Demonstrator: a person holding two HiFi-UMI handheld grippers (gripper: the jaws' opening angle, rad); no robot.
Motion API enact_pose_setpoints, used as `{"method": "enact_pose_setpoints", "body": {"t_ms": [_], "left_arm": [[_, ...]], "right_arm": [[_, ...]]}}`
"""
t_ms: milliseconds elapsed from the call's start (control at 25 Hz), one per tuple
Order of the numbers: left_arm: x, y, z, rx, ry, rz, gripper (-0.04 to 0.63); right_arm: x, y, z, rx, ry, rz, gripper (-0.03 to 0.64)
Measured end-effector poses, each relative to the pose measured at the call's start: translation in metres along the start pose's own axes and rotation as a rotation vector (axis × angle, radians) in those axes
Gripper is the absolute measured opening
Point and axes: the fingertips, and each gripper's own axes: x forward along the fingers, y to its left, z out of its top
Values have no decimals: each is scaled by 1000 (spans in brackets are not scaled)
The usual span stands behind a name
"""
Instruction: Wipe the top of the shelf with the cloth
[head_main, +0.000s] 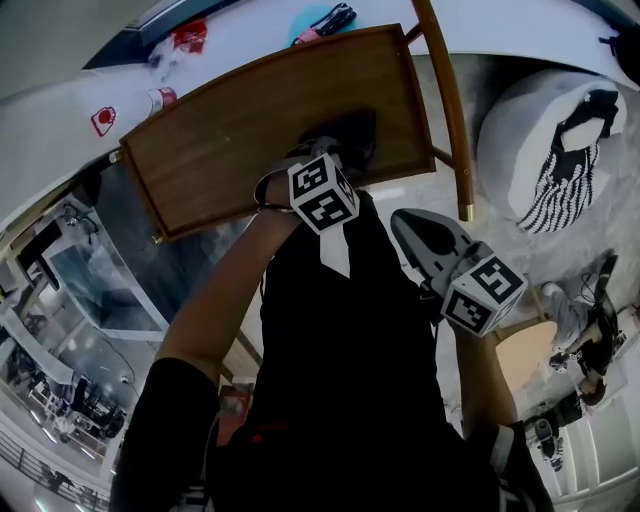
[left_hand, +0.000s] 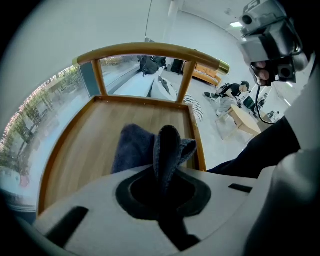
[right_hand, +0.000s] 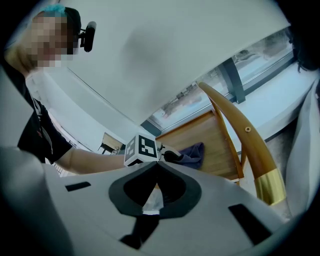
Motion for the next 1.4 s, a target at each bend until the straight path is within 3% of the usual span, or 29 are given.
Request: {"method": "enact_pose_setpoints", "body": {"t_ms": [560, 1120, 1400], "left_arm": [[24, -19, 53, 90, -12, -56, 37], [29, -34, 69, 133, -38, -76, 37], [-9, -20, 81, 43, -155, -64, 37]], "right_arm": [[-27, -22, 2, 37, -50, -38, 5], [-38, -26, 2, 28, -57, -42, 5], [-31, -16, 15, -12, -40, -35, 5]]}}
